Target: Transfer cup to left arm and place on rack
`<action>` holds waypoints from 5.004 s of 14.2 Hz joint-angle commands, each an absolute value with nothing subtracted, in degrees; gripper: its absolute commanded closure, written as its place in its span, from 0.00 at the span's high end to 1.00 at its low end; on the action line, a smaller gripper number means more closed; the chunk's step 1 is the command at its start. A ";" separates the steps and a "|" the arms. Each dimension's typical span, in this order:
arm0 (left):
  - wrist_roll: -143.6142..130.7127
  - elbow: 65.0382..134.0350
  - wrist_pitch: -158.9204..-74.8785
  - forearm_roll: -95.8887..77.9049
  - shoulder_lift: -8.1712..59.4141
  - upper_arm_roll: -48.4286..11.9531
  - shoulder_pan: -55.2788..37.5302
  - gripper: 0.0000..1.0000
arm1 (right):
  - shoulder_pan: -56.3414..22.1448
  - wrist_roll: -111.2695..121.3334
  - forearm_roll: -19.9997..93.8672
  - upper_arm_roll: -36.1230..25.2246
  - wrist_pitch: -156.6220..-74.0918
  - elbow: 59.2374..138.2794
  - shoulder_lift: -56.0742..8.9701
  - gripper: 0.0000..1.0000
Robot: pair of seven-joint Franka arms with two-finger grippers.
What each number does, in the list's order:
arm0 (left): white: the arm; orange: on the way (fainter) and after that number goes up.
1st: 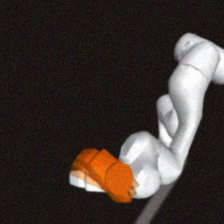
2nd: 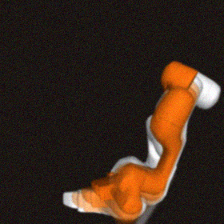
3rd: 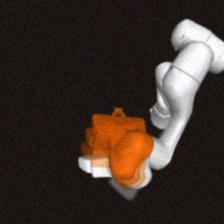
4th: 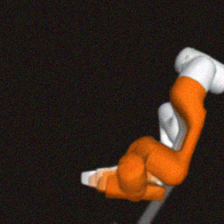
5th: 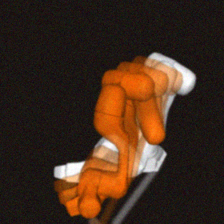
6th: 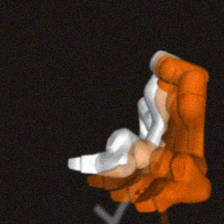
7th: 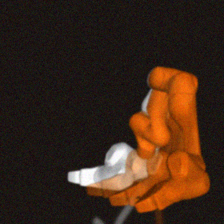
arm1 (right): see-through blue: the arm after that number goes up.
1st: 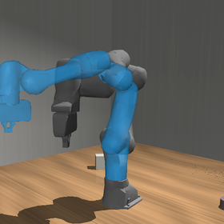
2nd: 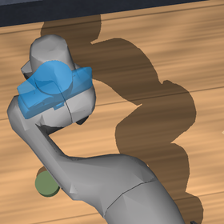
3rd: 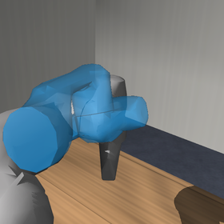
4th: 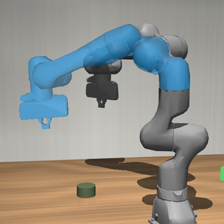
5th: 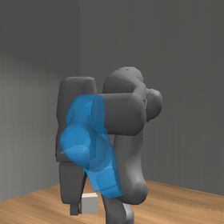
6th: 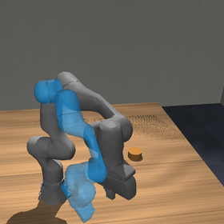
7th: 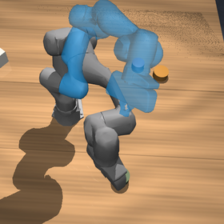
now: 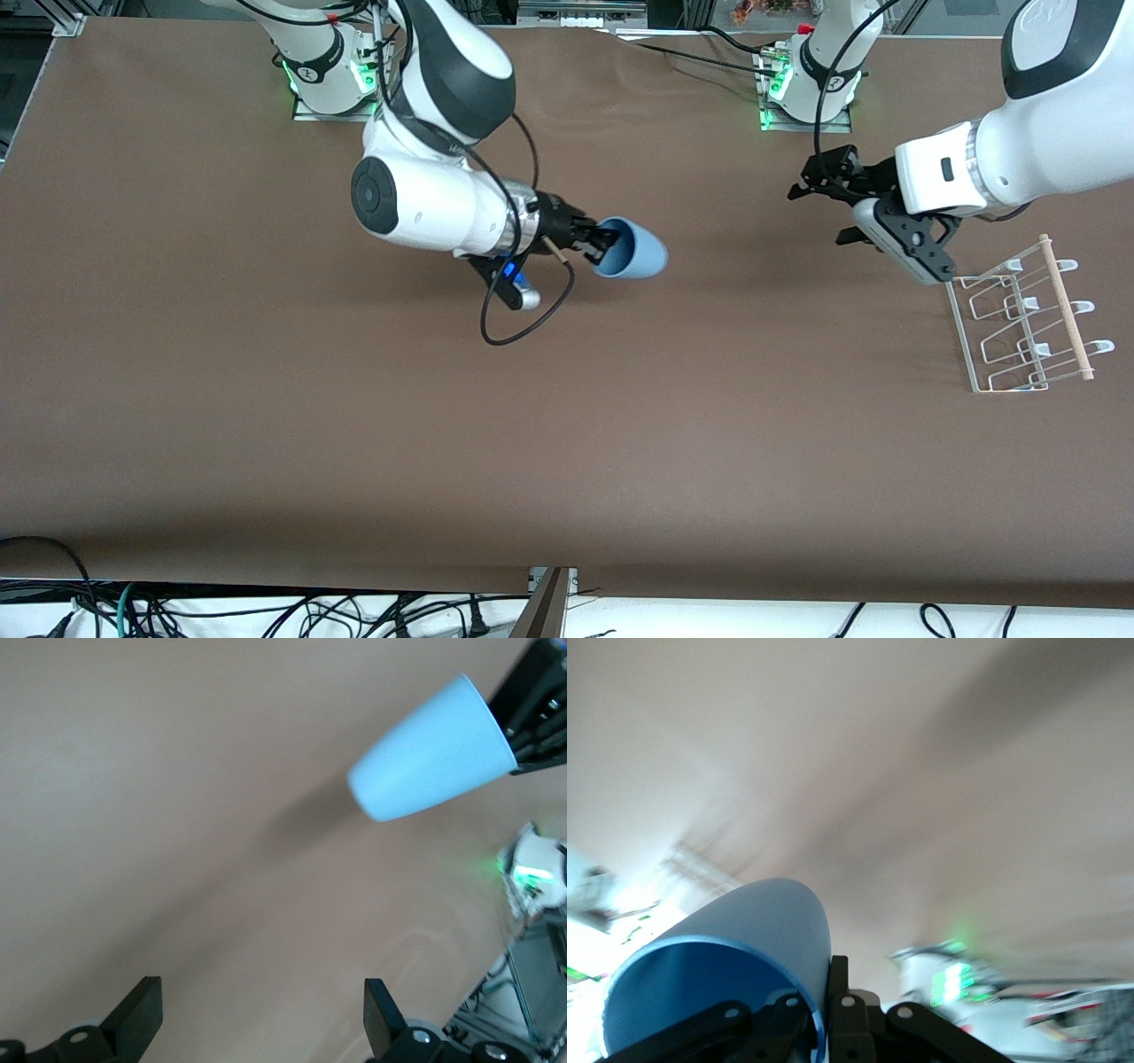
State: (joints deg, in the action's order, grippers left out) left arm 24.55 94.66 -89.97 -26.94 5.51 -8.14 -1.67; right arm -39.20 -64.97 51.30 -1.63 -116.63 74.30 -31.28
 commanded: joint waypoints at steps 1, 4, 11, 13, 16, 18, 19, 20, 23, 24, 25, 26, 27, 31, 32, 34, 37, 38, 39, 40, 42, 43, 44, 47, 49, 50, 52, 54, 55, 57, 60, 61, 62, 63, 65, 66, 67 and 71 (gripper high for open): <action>32.32 93.34 -91.74 -29.44 6.50 -10.71 -1.49 1.00 | -39.29 -66.97 56.85 1.30 -121.45 70.85 -32.17 0.00; 47.14 94.75 -97.98 -30.31 8.08 -13.35 -1.58 1.00 | -39.72 -69.34 57.66 4.30 -125.50 69.52 -32.17 0.00; 51.77 95.01 -104.93 -32.17 8.00 -20.38 -1.49 1.00 | -40.61 -69.35 57.66 4.39 -126.47 68.91 -32.61 0.00; 51.77 96.50 -107.57 -32.08 8.09 -21.35 -1.50 1.00 | -40.61 -69.35 57.74 4.39 -126.74 67.94 -33.31 0.00; 56.84 96.77 -107.67 -31.55 8.52 -21.45 -1.32 0.46 | -40.61 -69.26 57.74 4.39 -126.74 67.67 -33.40 0.00; 58.01 96.77 -107.23 -31.55 8.53 -21.36 -0.79 0.13 | -40.61 -69.17 57.74 4.39 -126.74 67.59 -33.40 0.00; 58.01 96.77 -107.05 -31.55 8.44 -21.36 -0.70 0.07 | -40.52 -69.26 57.66 4.39 -126.74 67.59 -33.40 0.00; 58.01 96.77 -107.05 -31.55 8.44 -21.36 -0.70 0.04 | -40.52 -69.26 57.74 4.39 -126.74 67.59 -33.49 0.00; 57.92 96.42 -106.09 -31.38 8.35 -21.27 -0.70 0.00 | -40.52 -69.00 57.74 4.31 -126.74 67.67 -33.49 0.08; 57.75 96.07 -105.74 -31.12 8.35 -21.27 -0.70 0.00 | -40.17 -68.47 58.01 4.31 -126.74 67.76 -33.49 0.37; 57.74 96.06 -105.65 -31.11 8.26 -21.27 -0.70 0.00 | -39.91 -68.47 58.44 4.31 -126.65 67.76 -33.49 0.62; 57.74 96.15 -105.64 -31.11 8.26 -21.27 -0.70 0.00 | -39.82 -68.47 58.62 4.22 -126.56 67.68 -33.40 0.89; 57.57 96.07 -105.64 -31.11 8.26 -21.27 -0.79 0.00 | -39.64 -68.38 58.62 4.04 -126.21 67.68 -33.14 0.97; 57.22 96.06 -105.03 -31.11 8.17 -21.18 -0.79 0.00 | -37.63 -68.38 58.62 4.13 -124.20 67.68 -32.61 0.98; 57.22 96.06 -104.94 -31.11 8.17 -21.18 -0.79 0.00 | -36.75 -68.38 58.62 4.04 -122.19 67.68 -32.43 0.99; 57.04 95.98 -104.42 -30.68 8.00 -20.83 -0.70 0.00 | -33.33 -68.55 58.54 3.87 -117.71 67.68 -31.55 0.99; 54.51 95.71 -100.56 -26.47 8.00 -20.30 0.61 0.00 | -27.18 -68.29 57.75 3.52 -109.81 67.68 -30.33 0.99; 52.49 95.54 -98.37 -24.37 8.00 -20.30 0.96 0.00 | -25.51 -68.29 55.83 2.91 -106.99 67.68 -29.54 0.99; 50.38 95.10 -95.91 -22.00 8.00 -20.30 1.14 0.00 | -24.01 -68.29 53.64 2.12 -104.44 67.68 -28.75 0.99; 48.27 94.23 -93.19 -19.71 8.09 -20.30 1.06 0.00 | -23.12 -68.20 51.44 1.33 -102.33 67.68 -27.96 0.99; 40.21 94.13 -86.78 -11.39 8.00 -21.35 -0.08 0.00 | -22.15 -65.15 46.78 -1.39 -98.63 67.76 -26.90 0.99; 35.90 94.22 -81.79 -7.51 8.09 -21.36 -1.31 0.04 | -21.80 -61.73 45.37 -4.10 -96.00 67.76 -26.72 0.99; 32.38 94.22 -77.65 -4.69 8.52 -21.27 -2.10 0.05 | -20.84 -58.31 45.53 -7.52 -91.71 67.76 -26.63 0.99; 26.12 94.31 -71.40 3.49 10.01 -21.27 -2.20 0.05 | -14.52 -46.09 45.97 -10.28 -83.07 67.68 -26.63 0.99; 24.96 94.57 -65.07 7.10 11.59 -21.01 -2.11 0.05 | -13.36 -42.90 45.18 -10.98 -80.69 67.68 -26.02 0.99; 24.70 94.31 -63.65 11.21 13.52 -21.09 -2.11 0.05 | -12.84 -41.59 45.18 -12.03 -79.99 67.68 -25.93 0.99; 23.13 94.66 -60.05 20.00 16.51 -21.01 -2.29 0.06 | -12.74 -39.21 44.74 -14.84 -78.67 67.68 -25.84 0.99; 18.66 95.45 -54.87 27.64 20.54 -21.01 -2.20 0.08 | -12.31 -35.88 39.14 -13.37 -77.96 70.20 -23.14 0.99; 18.37 95.54 -52.58 33.17 22.83 -21.01 -2.28 0.09 | -11.17 -31.86 36.68 -11.79 -79.44 75.36 -19.81 0.99; 18.19 98.24 -50.19 43.98 26.45 -21.09 -2.11 0.07 | -10.90 -26.04 30.71 -9.33 -84.17 84.33 -12.96 0.99; 17.06 103.70 -53.17 55.26 28.02 -20.83 -1.50 0.06 | -10.81 -24.61 15.09 -2.49 -89.81 95.95 -4.15 0.99; 13.92 104.32 -53.26 58.50 29.86 -20.66 -1.23 0.08 | -10.46 -24.52 9.46 -0.46 -91.30 99.02 -2.13 0.99; 12.93 104.41 -53.78 61.41 30.40 -20.57 0.42 0.10 | -9.68 -24.26 6.97 0.95 -93.67 101.92 -0.46 0.99; 13.09 104.50 -55.44 62.74 30.41 -20.65 2.53 0.10 | -9.23 -22.43 6.42 1.23 -95.17 104.04 0.78 0.99; 13.10 107.21 -59.66 65.54 29.80 -20.39 5.34 0.09 | -7.74 -15.94 4.15 1.23 -96.50 106.69 2.80 0.99; 13.10 108.53 -61.42 69.92 29.36 -20.65 7.28 0.08 | -7.04 -12.78 3.09 1.23 -96.59 107.22 3.51 0.99; 13.10 108.72 -63.96 72.14 29.36 -20.74 9.21 0.07 | -6.25 -9.61 2.73 1.23 -96.59 107.49 3.86 0.99; 20.45 108.81 -70.90 76.98 29.44 -20.57 13.25 0.09 | -4.66 -6.42 1.85 1.14 -96.07 107.49 4.39 0.99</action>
State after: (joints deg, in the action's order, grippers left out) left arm 15.63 107.10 -67.67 73.77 31.22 -20.05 11.24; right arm -5.40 -7.77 3.38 0.12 -95.42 105.63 2.51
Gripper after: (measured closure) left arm 0.203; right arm 0.004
